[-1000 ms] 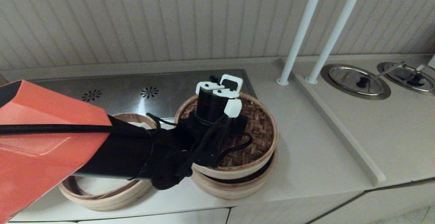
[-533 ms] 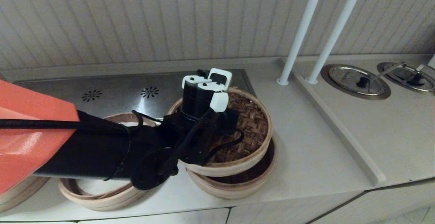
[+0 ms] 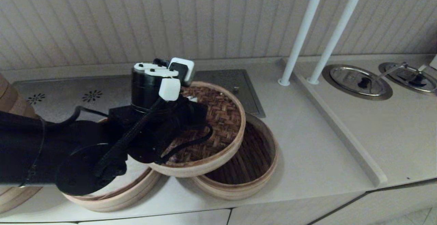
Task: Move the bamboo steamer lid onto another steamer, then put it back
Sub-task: Put the steamer
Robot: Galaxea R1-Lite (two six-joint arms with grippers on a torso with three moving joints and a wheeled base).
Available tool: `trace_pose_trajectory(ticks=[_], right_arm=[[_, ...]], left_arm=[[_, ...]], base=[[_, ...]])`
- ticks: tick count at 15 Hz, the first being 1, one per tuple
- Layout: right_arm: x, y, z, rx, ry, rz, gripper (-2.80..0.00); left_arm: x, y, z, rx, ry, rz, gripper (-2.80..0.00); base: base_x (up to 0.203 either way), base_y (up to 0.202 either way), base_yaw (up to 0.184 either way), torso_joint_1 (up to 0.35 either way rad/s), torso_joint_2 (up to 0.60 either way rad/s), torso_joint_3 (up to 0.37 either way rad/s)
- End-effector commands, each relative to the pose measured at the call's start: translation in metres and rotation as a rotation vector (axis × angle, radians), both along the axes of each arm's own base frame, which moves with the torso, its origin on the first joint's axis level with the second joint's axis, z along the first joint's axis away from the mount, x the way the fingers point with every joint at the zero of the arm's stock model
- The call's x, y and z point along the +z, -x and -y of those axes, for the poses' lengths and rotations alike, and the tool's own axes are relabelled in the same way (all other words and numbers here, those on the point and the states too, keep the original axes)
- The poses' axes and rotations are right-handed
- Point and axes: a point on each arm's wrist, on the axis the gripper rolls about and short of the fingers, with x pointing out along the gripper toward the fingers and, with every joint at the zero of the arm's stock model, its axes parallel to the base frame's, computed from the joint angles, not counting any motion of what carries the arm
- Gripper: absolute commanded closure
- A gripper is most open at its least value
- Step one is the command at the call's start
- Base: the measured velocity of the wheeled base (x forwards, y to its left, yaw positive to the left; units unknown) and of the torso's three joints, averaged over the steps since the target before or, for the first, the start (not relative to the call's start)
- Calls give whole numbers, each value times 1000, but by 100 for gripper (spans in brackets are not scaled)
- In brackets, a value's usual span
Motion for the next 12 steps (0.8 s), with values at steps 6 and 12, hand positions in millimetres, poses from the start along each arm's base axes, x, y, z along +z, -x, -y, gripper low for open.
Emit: trace_pose_trajectory(ticks=[6,12], right_arm=[[0,0,0,0,0,-2,0],[0,0,0,0,-1,-1,0]], left_arm=[[-8,12,-78,123,-6,-33,0],[-13,29,-115,197,-13,-45,0]], base=[[0,0,0,0,0,0],[0,0,0,0,0,0]])
